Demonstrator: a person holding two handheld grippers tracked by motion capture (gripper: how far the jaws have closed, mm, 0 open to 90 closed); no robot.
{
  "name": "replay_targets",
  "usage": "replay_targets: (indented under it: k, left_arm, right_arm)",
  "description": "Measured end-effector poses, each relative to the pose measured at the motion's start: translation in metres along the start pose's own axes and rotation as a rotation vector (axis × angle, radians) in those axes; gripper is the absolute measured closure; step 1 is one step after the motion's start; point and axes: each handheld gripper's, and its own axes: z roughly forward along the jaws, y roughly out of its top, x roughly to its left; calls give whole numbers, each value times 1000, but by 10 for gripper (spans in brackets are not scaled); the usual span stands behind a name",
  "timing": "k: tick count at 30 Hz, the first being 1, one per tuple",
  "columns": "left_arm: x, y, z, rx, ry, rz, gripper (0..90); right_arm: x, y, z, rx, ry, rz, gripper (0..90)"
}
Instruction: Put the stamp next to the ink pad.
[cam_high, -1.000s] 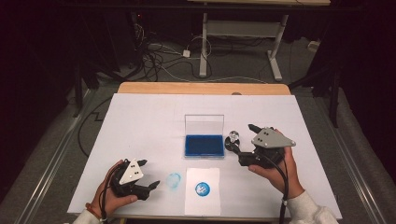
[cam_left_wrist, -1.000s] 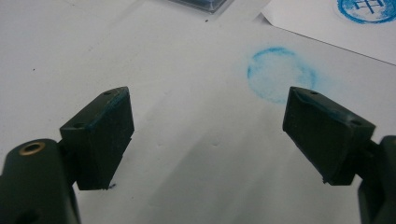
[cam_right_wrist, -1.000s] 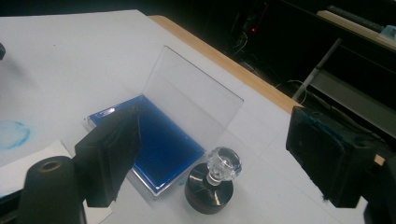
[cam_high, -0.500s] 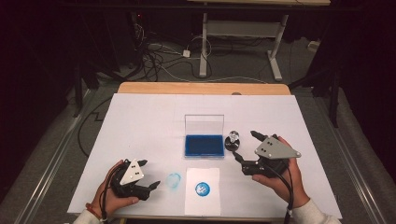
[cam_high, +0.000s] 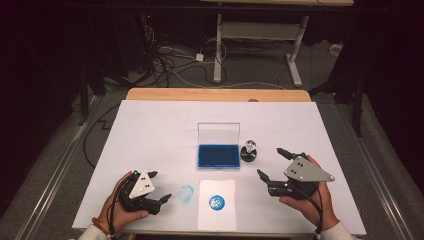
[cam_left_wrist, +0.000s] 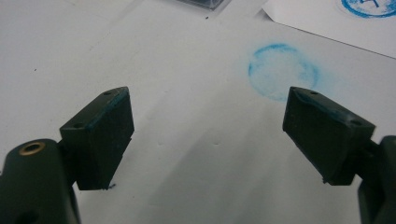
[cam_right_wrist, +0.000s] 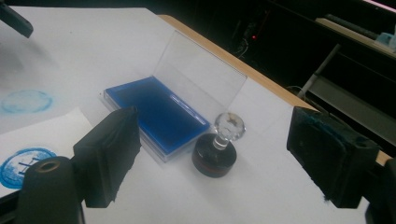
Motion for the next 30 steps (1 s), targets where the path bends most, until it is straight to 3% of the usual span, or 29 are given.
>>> replay_targets:
  k: [8,17,23,27,30]
  left_arm:
    - [-1,1,0,-1,6,5,162]
    - [-3,4,-3,-11,18,18,162]
    - [-4,6,-4,-21,27,24,163]
    - [-4,9,-7,-39,34,28,162]
    - [-4,9,-10,-53,49,30,162]
  right_arm:
    - [-2,-17,-9,-29,-9,22,162]
    - [-2,-37,-19,-15,-31,56,163]
    - [-4,-50,-25,8,-38,71,165]
    - [-3,-60,-26,44,-47,39,166]
    - [-4,-70,-25,66,-47,41,165]
